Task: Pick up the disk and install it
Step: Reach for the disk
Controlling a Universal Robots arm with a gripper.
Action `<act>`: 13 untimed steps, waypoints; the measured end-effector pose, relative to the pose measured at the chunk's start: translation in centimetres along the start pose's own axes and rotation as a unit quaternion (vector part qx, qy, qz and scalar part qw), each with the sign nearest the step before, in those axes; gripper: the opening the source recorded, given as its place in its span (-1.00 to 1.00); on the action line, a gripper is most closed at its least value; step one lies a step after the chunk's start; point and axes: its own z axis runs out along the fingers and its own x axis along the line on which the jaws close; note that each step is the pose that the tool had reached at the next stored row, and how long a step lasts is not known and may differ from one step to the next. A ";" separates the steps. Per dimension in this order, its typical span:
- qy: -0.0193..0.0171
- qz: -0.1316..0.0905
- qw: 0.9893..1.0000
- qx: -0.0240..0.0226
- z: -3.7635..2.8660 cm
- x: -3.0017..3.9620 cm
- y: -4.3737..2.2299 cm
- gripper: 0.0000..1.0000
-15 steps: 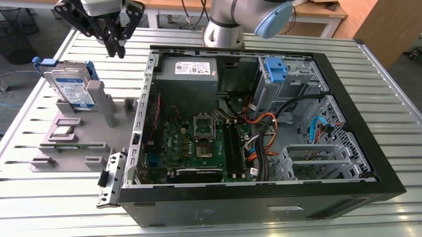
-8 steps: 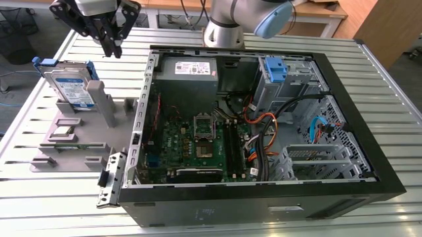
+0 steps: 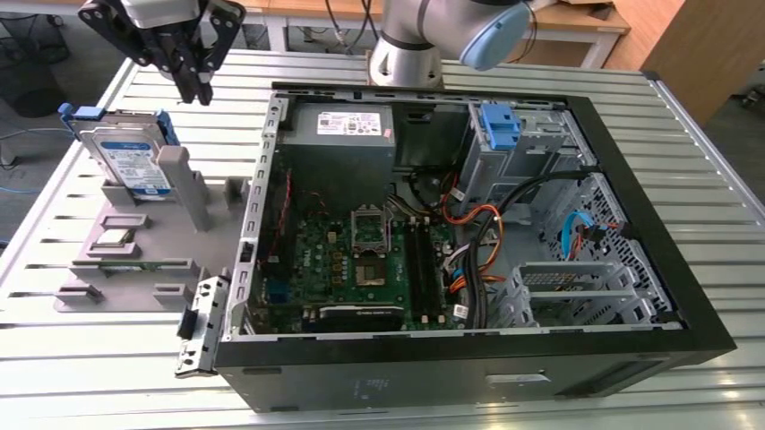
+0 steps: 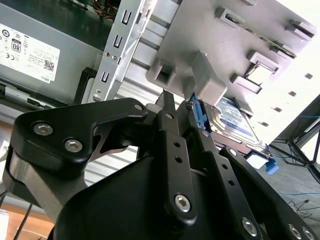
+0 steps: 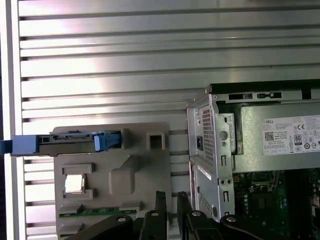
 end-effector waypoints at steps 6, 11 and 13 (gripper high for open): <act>0.000 0.000 1.000 0.000 -0.02 0.66 -0.05 -0.53; 0.000 0.000 1.000 0.000 -0.03 1.00 -0.08 -0.53; 0.000 0.000 1.000 0.000 -0.04 1.21 -0.09 -0.53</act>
